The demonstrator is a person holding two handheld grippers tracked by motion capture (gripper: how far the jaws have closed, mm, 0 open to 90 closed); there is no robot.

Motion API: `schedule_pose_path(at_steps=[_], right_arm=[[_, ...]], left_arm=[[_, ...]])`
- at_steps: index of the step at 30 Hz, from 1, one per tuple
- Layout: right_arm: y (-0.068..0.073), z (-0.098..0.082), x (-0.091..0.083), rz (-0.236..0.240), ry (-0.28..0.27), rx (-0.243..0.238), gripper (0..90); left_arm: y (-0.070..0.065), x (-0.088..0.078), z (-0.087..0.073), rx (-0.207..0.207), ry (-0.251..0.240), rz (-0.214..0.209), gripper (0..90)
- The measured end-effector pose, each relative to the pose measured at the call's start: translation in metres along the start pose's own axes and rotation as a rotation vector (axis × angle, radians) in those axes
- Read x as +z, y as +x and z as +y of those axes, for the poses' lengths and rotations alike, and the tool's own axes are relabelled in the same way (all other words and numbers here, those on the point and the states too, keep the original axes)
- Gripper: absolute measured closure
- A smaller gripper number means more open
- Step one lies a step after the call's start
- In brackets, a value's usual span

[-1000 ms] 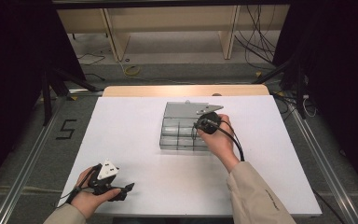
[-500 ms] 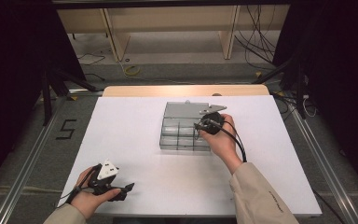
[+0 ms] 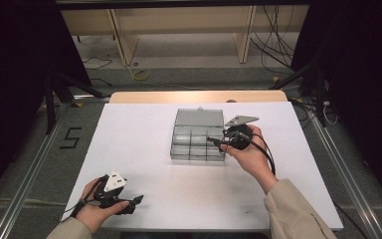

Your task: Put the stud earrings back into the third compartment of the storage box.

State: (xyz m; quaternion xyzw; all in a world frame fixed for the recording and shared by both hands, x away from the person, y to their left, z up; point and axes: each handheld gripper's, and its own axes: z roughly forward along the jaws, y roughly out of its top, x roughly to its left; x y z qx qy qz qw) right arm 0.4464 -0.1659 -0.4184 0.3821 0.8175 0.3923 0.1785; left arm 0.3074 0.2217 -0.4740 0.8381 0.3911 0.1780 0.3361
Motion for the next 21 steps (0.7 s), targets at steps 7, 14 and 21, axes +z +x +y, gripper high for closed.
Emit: schedule_pose_path(at_steps=[7, 14, 21], right_arm=[[0.005, -0.005, -0.014, 0.021, -0.011, -0.023, 45.2], [0.01, -0.015, -0.022, 0.043, -0.021, -0.026, 45.1], [0.011, -0.027, -0.037, 0.068, -0.037, -0.019, 44.4]], left_arm=[[0.0, 0.0, 0.0, -0.002, -0.006, 0.0, 18.3], [0.0, -0.001, 0.0, -0.007, -0.015, -0.002, 18.1], [0.0, -0.002, 0.0, -0.01, -0.018, 0.0, 18.1]])
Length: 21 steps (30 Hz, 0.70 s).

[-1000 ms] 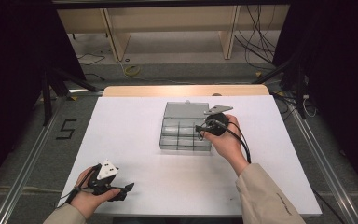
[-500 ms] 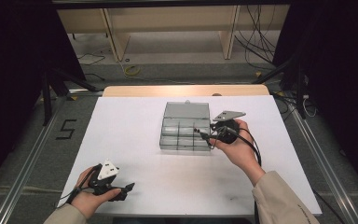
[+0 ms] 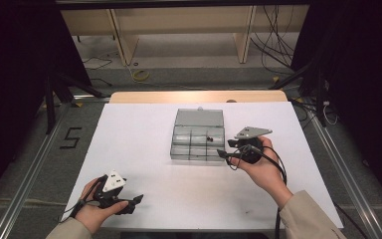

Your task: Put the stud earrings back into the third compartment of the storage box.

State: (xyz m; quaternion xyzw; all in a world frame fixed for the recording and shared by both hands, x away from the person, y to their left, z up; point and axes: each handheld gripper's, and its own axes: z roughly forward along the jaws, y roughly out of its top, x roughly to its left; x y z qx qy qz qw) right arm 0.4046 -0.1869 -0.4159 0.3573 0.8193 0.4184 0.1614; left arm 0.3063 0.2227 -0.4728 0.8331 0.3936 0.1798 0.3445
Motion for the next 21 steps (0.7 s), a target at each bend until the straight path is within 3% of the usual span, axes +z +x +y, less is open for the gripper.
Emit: schedule_pose_path(at_steps=[12, 21], right_arm=[[-0.002, -0.045, -0.034, 0.011, -0.001, 0.009, 41.5], [-0.007, -0.073, -0.056, -0.005, 0.013, 0.025, 39.7]], left_arm=[[-0.001, -0.001, 0.0, -0.001, 0.003, 0.0, 18.2], [0.0, -0.002, -0.001, -0.005, 0.002, 0.002, 18.3]])
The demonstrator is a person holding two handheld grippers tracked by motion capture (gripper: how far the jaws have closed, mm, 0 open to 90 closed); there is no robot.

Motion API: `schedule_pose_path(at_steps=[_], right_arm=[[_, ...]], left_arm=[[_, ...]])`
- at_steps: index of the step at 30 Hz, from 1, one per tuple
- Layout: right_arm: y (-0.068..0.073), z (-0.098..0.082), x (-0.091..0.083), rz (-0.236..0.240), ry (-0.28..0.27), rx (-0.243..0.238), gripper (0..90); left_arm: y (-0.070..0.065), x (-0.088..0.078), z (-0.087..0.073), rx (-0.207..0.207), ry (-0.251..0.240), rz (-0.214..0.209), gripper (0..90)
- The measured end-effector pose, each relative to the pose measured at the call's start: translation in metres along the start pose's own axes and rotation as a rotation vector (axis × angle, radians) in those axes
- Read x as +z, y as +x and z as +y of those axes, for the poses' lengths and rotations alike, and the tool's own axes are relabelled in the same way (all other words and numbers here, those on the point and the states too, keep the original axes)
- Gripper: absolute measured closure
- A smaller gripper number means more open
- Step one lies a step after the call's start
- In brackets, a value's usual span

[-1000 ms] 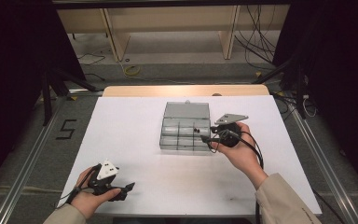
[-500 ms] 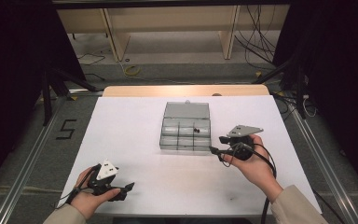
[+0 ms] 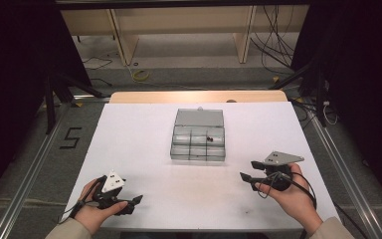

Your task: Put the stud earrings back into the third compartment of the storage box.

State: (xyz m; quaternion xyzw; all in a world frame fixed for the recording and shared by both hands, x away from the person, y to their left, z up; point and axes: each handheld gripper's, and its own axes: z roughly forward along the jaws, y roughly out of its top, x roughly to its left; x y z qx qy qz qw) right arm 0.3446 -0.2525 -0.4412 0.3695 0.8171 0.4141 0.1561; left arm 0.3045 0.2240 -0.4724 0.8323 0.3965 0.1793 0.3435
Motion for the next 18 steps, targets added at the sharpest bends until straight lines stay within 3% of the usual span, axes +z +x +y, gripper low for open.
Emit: schedule_pose_path(at_steps=[8, 18], right_arm=[[-0.003, -0.019, -0.011, -0.024, 0.008, 0.015, 39.7], [-0.005, -0.023, -0.012, -0.038, 0.023, 0.029, 36.2]], left_arm=[[0.0, 0.0, 0.0, -0.002, 0.006, -0.003, 19.1], [0.0, 0.0, 0.0, -0.001, 0.007, -0.004, 19.5]])
